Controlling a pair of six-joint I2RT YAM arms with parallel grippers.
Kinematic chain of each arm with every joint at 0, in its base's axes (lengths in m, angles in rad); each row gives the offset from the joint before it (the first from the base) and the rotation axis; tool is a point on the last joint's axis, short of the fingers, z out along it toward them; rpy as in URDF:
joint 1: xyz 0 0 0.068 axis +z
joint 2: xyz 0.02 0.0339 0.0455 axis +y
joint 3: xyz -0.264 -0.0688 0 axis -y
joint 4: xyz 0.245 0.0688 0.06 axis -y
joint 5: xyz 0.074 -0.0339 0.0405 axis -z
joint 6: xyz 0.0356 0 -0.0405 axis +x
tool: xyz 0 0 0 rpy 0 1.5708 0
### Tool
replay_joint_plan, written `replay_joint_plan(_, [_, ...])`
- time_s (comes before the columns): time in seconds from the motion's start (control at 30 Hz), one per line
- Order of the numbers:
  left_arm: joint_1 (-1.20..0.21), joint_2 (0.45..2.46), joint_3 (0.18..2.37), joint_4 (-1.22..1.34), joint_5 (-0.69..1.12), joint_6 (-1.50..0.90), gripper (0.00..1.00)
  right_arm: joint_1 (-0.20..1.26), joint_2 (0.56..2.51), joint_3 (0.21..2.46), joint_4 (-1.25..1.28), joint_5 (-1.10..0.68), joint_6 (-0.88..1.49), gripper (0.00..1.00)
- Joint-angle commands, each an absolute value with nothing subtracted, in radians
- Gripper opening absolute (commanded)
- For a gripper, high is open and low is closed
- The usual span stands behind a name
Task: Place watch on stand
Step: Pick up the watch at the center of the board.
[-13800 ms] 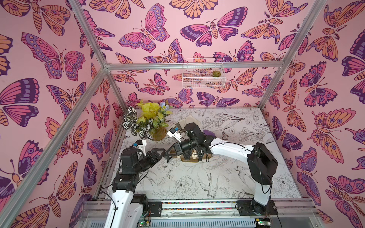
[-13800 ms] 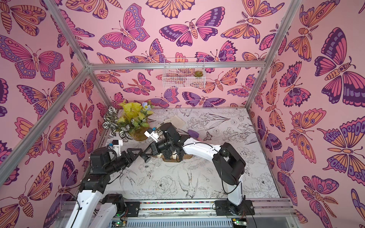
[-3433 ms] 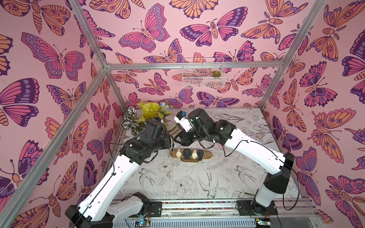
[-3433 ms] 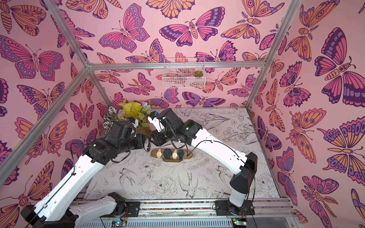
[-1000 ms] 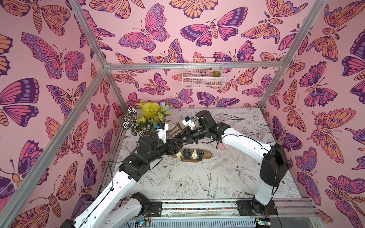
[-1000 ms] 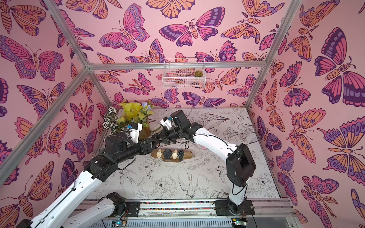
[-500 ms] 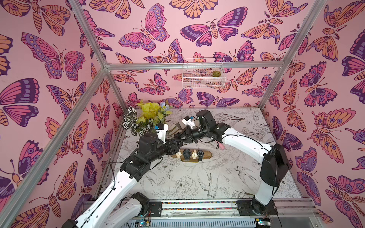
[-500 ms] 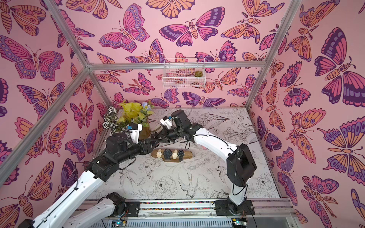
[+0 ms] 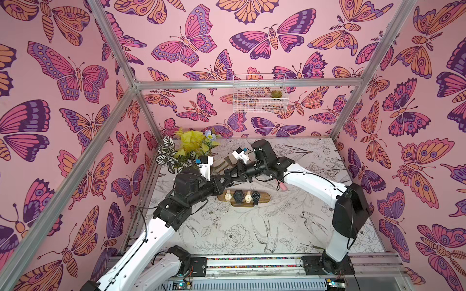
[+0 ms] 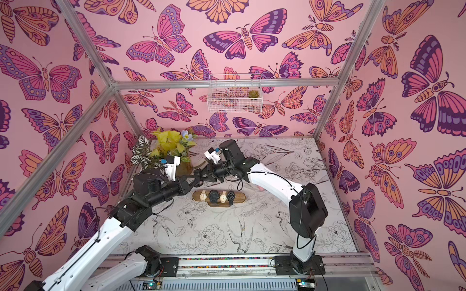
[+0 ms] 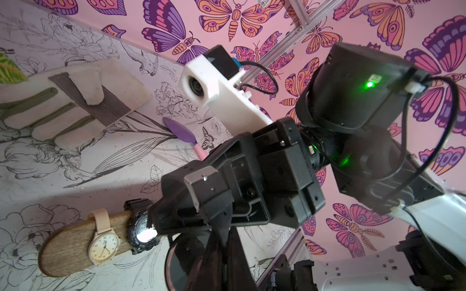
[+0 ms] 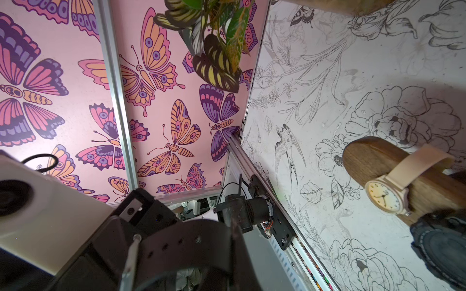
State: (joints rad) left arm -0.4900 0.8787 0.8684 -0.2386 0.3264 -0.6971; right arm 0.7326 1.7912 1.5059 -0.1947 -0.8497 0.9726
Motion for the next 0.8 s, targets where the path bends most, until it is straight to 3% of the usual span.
replay_joint_plan(0.0, [-0.485, 0.868, 0.87, -0.182, 0.373, -0.701, 0.0, 0.735, 1.77, 1.496, -0.178, -0.845, 0.981, 0.0])
replay_joint_plan(0.1, [-0.478, 0.871, 0.874, -0.184, 0.377, -0.705, 0.0, 0.733, 1.763, 1.491, -0.177, -0.846, 0.98, 0.0])
replay_joint_plan(0.27, [-0.458, 0.87, 0.894, -0.185, 0.4, -0.724, 0.0, 0.73, 1.752, 1.461, -0.14, -0.854, 0.966, 0.3])
replay_joint_plan(0.37, [-0.451, 0.871, 0.912, -0.183, 0.418, -0.736, 0.0, 0.728, 1.74, 1.428, -0.088, -0.869, 0.955, 0.41])
replay_joint_plan(0.57, [-0.428, 0.876, 0.916, -0.178, 0.454, -0.773, 0.0, 0.718, 1.674, 1.369, -0.056, -0.865, 0.902, 0.44])
replay_joint_plan(0.77, [-0.361, 0.873, 0.892, -0.13, 0.532, -0.866, 0.0, 0.704, 1.515, 1.295, -0.187, -0.719, 0.679, 0.44])
